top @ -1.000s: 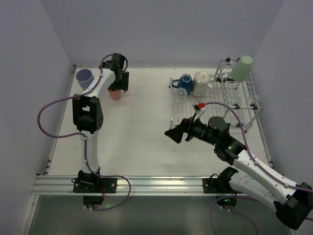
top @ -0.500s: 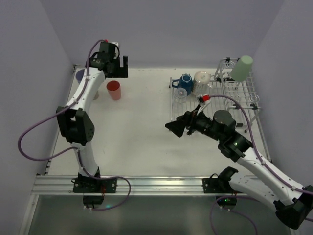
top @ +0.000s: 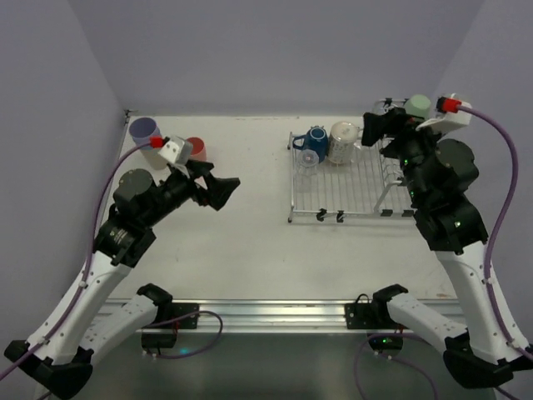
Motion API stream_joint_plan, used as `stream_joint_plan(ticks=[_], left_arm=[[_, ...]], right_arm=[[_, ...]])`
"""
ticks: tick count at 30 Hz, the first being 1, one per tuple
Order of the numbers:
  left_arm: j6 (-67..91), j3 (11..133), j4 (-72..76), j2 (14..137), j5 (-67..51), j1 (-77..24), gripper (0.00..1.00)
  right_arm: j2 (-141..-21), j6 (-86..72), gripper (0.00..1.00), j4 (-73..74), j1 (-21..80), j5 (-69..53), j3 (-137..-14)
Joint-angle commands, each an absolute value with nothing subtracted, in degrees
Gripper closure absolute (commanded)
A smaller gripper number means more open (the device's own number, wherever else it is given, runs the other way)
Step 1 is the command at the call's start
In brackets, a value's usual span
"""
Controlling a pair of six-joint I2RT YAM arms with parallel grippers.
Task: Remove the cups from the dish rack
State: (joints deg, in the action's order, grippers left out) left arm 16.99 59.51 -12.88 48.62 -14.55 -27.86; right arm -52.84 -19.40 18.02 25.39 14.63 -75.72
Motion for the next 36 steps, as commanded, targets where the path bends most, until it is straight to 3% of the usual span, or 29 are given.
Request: stream_joint_plan(ticks=[1, 6, 12, 20, 36], left_arm=[[17.24, 49.77, -10.28, 44.23, -19.51, -27.51, 0.0], [15.47, 40.89, -10.37, 37.72, -19.34, -27.6, 0.0], [13.1, 41.66, -12.48, 38.15, -13.36, -35.15, 0.0], [12.22, 41.4, -13.1, 39.37, -11.87, -41.13, 0.0], [11.51, 42.19, -13.45, 43.33, -9.14, -41.84, 0.0]], right_arm=[[-54.92, -15.21, 0.04, 21.53, 16.81, 25.39, -80.5], [-62.9, -13.54, 0.01, 23.81, 6.61, 25.76, -86.12], [-73.2, -11.51, 0.01, 26.54, 0.8, 21.71, -92.36], [-83.75, -9.68, 0.01, 26.89, -2.63, 19.69, -97.29], [-92.9, -8.09, 0.04, 25.4, -4.22, 17.67, -100.37]])
